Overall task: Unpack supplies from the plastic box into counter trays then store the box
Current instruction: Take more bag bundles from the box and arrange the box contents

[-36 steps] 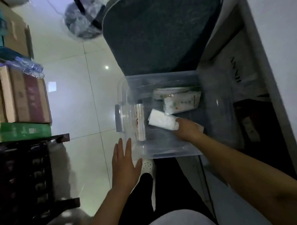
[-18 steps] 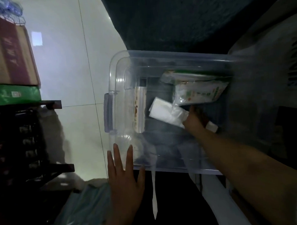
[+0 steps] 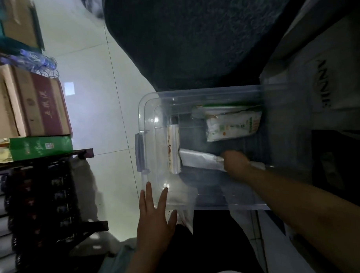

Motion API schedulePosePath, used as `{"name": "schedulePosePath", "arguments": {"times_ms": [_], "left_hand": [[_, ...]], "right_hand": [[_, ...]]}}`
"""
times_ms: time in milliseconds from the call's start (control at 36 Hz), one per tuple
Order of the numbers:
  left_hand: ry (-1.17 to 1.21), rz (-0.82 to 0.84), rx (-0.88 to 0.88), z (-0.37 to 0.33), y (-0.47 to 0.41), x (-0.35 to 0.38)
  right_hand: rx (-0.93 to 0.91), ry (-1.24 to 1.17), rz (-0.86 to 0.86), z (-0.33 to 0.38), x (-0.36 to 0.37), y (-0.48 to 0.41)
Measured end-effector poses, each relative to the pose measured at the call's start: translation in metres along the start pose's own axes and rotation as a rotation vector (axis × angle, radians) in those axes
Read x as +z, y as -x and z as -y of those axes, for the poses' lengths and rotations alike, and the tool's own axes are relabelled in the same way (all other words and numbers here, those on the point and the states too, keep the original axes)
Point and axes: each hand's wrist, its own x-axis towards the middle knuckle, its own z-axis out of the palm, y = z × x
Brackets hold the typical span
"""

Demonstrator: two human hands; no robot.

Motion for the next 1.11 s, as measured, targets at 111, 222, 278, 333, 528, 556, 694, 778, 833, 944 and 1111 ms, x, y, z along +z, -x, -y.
{"name": "schedulePosePath", "arguments": {"times_ms": [111, 222, 278, 333, 528, 556, 694, 778, 833, 944, 1111], "left_hand": [[-0.028, 0.046, -0.012, 0.004, 0.004, -0.019], [0.101, 0.085, -0.082, -0.017, 0.004, -0.053], [0.362, 0.095, -0.077, -0.032, 0.007, -0.076], [0.582, 0.128, -0.021, -0.048, 0.013, -0.100], [0.933, 0.215, 0.408, -0.092, 0.081, -0.167], [0.947, 0.221, 0.465, -0.096, 0.094, -0.171], [1.006, 0.341, 0.673, -0.109, 0.152, -0.171], [0.999, 0.472, 0.739, -0.117, 0.175, -0.153], [1.003, 0.575, 0.770, -0.123, 0.188, -0.136], [0.937, 0.745, 0.822, -0.141, 0.220, -0.100], [0.822, 0.921, 0.920, -0.181, 0.282, -0.065]], "right_hand": [[-0.009, -0.140, -0.124, 0.000, -0.030, 0.035], [-0.097, -0.449, -0.230, -0.002, -0.056, 0.086], [-0.200, -0.687, -0.262, 0.002, -0.065, 0.120], [-0.312, -0.898, -0.321, 0.010, -0.071, 0.162], [-0.511, -1.391, -0.515, 0.044, -0.048, 0.319], [-0.532, -1.443, -0.533, 0.048, -0.038, 0.339], [-0.585, -1.668, -0.650, 0.058, 0.022, 0.420], [-0.512, -1.747, -0.795, 0.057, 0.058, 0.462], [-0.466, -1.743, -0.876, 0.054, 0.081, 0.491], [-0.285, -1.696, -1.091, 0.042, 0.123, 0.547], [-0.187, -1.689, -1.300, 0.010, 0.171, 0.617]]}}
